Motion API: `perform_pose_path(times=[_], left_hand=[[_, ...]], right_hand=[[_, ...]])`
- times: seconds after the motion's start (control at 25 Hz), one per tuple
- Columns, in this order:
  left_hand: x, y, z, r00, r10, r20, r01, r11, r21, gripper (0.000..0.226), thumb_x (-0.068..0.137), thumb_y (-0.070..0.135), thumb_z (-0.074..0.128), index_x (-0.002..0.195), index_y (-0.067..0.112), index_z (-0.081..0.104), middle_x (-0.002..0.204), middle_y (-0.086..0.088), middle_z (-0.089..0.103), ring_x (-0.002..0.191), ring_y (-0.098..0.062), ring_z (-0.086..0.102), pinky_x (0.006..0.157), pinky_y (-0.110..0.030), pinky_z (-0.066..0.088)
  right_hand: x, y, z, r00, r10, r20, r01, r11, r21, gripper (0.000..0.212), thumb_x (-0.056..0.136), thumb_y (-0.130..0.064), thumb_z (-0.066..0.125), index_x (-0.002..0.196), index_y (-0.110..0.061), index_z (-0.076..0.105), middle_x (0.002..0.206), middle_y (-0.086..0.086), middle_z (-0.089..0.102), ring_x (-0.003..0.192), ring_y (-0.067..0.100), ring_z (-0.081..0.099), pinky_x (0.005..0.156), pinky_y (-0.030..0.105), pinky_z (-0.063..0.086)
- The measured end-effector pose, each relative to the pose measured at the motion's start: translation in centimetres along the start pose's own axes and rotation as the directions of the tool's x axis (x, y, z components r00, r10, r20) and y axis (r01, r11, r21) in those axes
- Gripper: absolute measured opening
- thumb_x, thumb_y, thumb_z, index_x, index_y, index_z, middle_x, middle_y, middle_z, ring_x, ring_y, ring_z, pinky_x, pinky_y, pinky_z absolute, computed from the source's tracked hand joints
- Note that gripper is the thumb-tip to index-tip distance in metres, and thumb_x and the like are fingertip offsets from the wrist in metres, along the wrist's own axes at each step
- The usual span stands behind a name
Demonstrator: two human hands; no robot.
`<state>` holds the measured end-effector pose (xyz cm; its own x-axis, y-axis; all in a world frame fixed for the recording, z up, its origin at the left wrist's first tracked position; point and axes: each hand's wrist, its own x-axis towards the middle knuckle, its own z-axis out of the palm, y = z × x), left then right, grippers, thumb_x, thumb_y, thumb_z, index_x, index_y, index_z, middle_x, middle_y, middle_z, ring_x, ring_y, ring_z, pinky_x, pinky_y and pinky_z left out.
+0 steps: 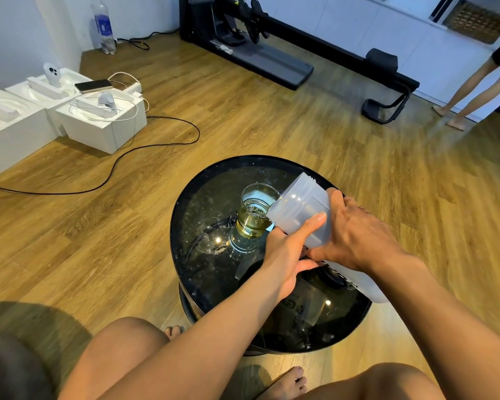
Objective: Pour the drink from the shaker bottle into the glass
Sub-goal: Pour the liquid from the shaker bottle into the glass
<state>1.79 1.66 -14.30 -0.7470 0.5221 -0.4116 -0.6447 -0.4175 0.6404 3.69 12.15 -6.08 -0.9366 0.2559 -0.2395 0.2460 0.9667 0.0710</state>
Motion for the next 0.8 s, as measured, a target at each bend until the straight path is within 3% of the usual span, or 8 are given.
perform_pose_path(times=[0.8], left_hand=[[-0.26, 0.12, 0.05, 1.000, 0.000, 0.011, 0.000, 1.000, -0.014, 0.035, 0.084, 0.025, 0.079, 0.116, 0.025, 0.065, 0.120, -0.014, 0.074, 0.112, -0.035, 0.070, 0.086, -0.055, 0.060]], right_hand=[[-0.16, -0.14, -0.33, 1.000, -0.006, 0.006, 0.006, 1.000, 0.013, 0.113, 0.057, -0.056, 0.081, 0.141, -0.019, 0.014, 0.122, 0.009, 0.044, 0.111, 0.034, 0.051, 0.082, 0.044, 0.048]])
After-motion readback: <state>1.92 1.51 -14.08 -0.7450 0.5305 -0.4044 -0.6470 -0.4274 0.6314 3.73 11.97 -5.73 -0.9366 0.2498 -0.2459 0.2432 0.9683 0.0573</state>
